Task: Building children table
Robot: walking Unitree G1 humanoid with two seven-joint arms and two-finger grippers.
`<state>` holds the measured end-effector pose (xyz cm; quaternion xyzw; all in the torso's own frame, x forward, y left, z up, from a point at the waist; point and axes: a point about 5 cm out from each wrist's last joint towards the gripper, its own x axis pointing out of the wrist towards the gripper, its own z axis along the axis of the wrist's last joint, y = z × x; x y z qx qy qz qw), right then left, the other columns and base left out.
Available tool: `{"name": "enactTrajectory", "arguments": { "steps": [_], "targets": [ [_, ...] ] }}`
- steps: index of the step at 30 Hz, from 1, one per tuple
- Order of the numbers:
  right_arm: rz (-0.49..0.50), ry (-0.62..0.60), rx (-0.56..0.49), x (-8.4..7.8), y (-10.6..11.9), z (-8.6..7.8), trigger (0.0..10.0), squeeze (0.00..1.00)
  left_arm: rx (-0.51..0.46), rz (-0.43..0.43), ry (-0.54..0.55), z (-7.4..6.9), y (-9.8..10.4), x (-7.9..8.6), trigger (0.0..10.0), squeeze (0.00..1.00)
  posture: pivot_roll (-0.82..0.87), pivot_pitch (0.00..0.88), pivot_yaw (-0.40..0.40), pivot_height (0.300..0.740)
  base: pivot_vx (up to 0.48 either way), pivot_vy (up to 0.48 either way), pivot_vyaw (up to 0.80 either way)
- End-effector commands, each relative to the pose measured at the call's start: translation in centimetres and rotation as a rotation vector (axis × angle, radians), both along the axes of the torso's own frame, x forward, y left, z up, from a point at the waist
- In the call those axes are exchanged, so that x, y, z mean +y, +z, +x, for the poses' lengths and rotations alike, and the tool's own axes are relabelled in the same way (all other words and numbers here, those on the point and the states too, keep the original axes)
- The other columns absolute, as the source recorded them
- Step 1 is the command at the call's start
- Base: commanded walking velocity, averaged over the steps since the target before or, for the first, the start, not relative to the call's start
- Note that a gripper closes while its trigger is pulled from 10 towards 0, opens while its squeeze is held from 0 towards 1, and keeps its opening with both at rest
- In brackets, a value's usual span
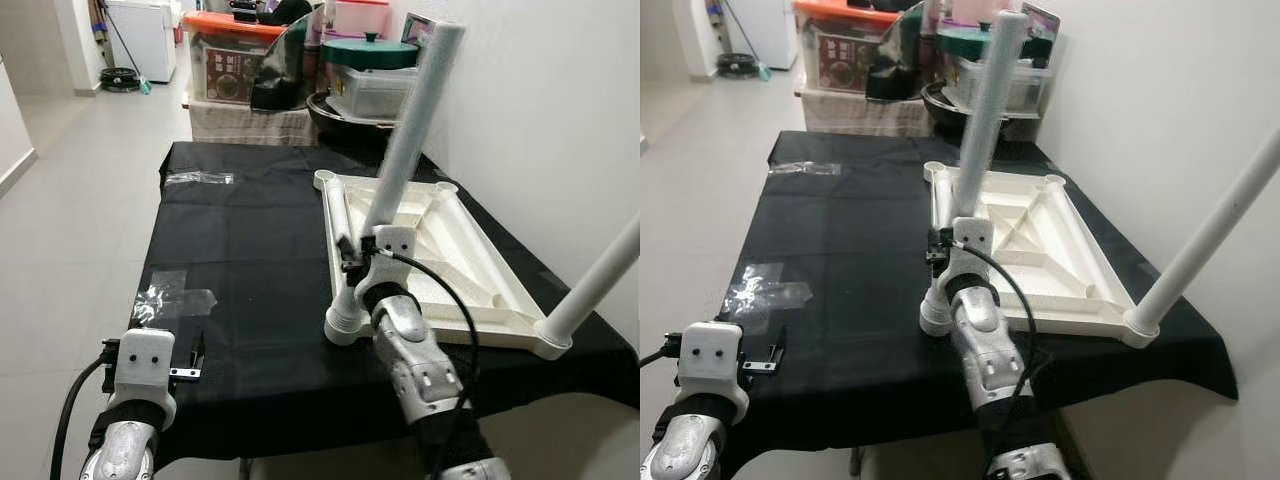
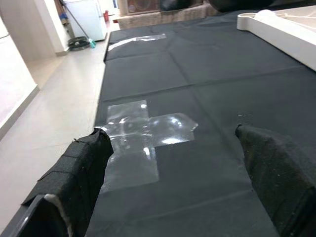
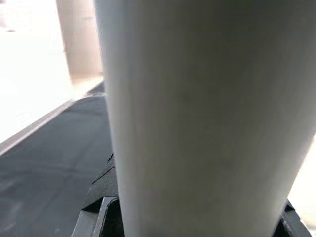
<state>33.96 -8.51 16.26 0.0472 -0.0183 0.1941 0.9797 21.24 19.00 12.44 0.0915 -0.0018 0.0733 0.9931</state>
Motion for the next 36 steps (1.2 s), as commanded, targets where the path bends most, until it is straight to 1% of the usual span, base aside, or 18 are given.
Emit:
{"name": "enactTrajectory", "arguments": {
  "steps": [1, 2, 3, 4, 12, 14, 16, 17, 19, 21, 23, 25, 26, 29, 31, 32, 35, 36],
  "targets": [
    [-0.005, 0.102, 0.178, 0.8, -3.4, -0.8, 10.0, 0.00, 0.010, -0.001, -0.013, 0.1, -0.3, -0.2, 10.0, 0.00, 0.11, 0.000, -0.101, 0.740, 0.000, 0.000, 0.00],
    [-0.007, 0.162, 0.194, 0.9, -3.6, -0.7, 10.0, 0.00, 0.011, -0.002, -0.015, 0.1, -0.3, -0.2, 10.0, 0.00, 0.11, 0.000, -0.102, 0.740, 0.000, 0.000, 0.00],
    [-0.007, 0.162, 0.194, 0.9, -3.6, -0.7, 10.0, 0.00, 0.011, -0.002, -0.015, 0.1, -0.3, -0.2, 10.0, 0.00, 0.11, 0.000, -0.102, 0.740, 0.000, 0.000, 0.00],
    [-0.012, 0.203, 0.203, 0.8, -3.7, -0.6, 10.0, 0.00, 0.012, -0.002, -0.017, 0.2, -0.3, -0.3, 10.0, 0.00, 0.11, 0.000, -0.106, 0.740, 0.000, 0.000, 0.00],
    [-0.018, 0.303, 0.179, 0.5, -3.3, 0.0, 10.0, 0.00, 0.016, -0.005, -0.010, 0.0, -0.4, -0.3, 10.0, 0.00, 0.12, 0.000, -0.114, 0.740, 0.000, 0.000, 0.00],
    [-0.025, 0.239, 0.175, 0.4, -3.4, 0.3, 10.0, 0.00, 0.016, -0.006, -0.007, -0.1, -0.4, -0.2, 10.0, 0.00, 0.12, 0.000, -0.115, 0.740, 0.000, 0.000, 0.00],
    [-0.025, 0.239, 0.175, 0.4, -3.4, 0.3, 10.0, 0.00, 0.016, -0.006, -0.007, -0.1, -0.4, -0.2, 10.0, 0.00, 0.12, 0.000, -0.115, 0.740, 0.000, 0.000, 0.00],
    [-0.018, 0.184, 0.168, 0.3, -3.4, 0.4, 10.0, 0.00, 0.016, -0.007, -0.005, -0.1, -0.4, -0.2, 10.0, 0.00, 0.12, 0.000, -0.116, 0.740, 0.000, 0.000, 0.00],
    [0.020, 0.140, 0.156, 0.5, -3.7, -0.1, 10.0, 0.00, 0.016, -0.008, -0.003, -0.1, -0.4, -0.2, 10.0, 0.00, 0.12, 0.000, -0.116, 0.740, 0.000, 0.000, 0.00],
    [0.034, 0.104, 0.114, 1.0, -4.2, -1.4, 10.0, 0.00, 0.018, -0.007, -0.003, -0.2, -0.5, -0.2, 10.0, 0.00, 0.12, 0.000, -0.113, 0.740, 0.000, 0.000, 0.00],
    [0.034, 0.104, 0.114, 1.0, -4.2, -1.4, 10.0, 0.00, 0.018, -0.007, -0.003, -0.2, -0.5, -0.2, 10.0, 0.00, 0.12, 0.000, -0.113, 0.740, 0.000, 0.000, 0.00],
    [0.034, 0.049, 0.104, 1.1, -4.3, -2.0, 10.0, 0.00, 0.017, -0.005, -0.002, -0.1, -0.4, -0.1, 10.0, 0.00, 0.12, 0.000, -0.110, 0.740, 0.000, 0.000, 0.00],
    [0.034, 0.049, 0.104, 1.1, -4.3, -2.0, 10.0, 0.00, 0.017, -0.005, -0.002, -0.1, -0.4, -0.1, 10.0, 0.00, 0.12, 0.000, -0.110, 0.740, 0.000, 0.000, 0.00],
    [0.008, -0.010, 0.075, 1.0, -3.6, -1.7, 10.0, 0.00, 0.013, -0.003, 0.001, 0.0, -0.3, 0.0, 10.0, 0.00, 0.12, 0.000, -0.109, 0.740, 0.000, 0.000, 0.00],
    [-0.064, 0.000, 0.073, 1.5, -3.2, -1.4, 10.0, 0.00, 0.010, -0.003, 0.000, 0.1, -0.3, -0.1, 10.0, 0.00, 0.11, 0.000, -0.112, 0.740, 0.000, 0.000, 0.00],
    [-0.064, 0.000, 0.073, 1.5, -3.2, -1.4, 10.0, 0.00, 0.010, -0.003, 0.000, 0.1, -0.3, -0.1, 10.0, 0.00, 0.11, 0.000, -0.112, 0.740, 0.000, 0.000, 0.00],
    [-0.105, 0.062, 0.147, 2.8, -3.4, -1.3, 10.0, 0.00, 0.008, -0.006, 0.000, 0.2, -0.3, -0.1, 10.0, 0.00, 0.12, 0.000, -0.117, 0.740, 0.000, 0.000, 0.00],
    [-0.105, 0.062, 0.147, 2.8, -3.4, -1.3, 10.0, 0.00, 0.008, -0.006, 0.000, 0.2, -0.3, -0.1, 10.0, 0.00, 0.12, 0.000, -0.117, 0.740, 0.000, 0.000, 0.00]
  ]
}}
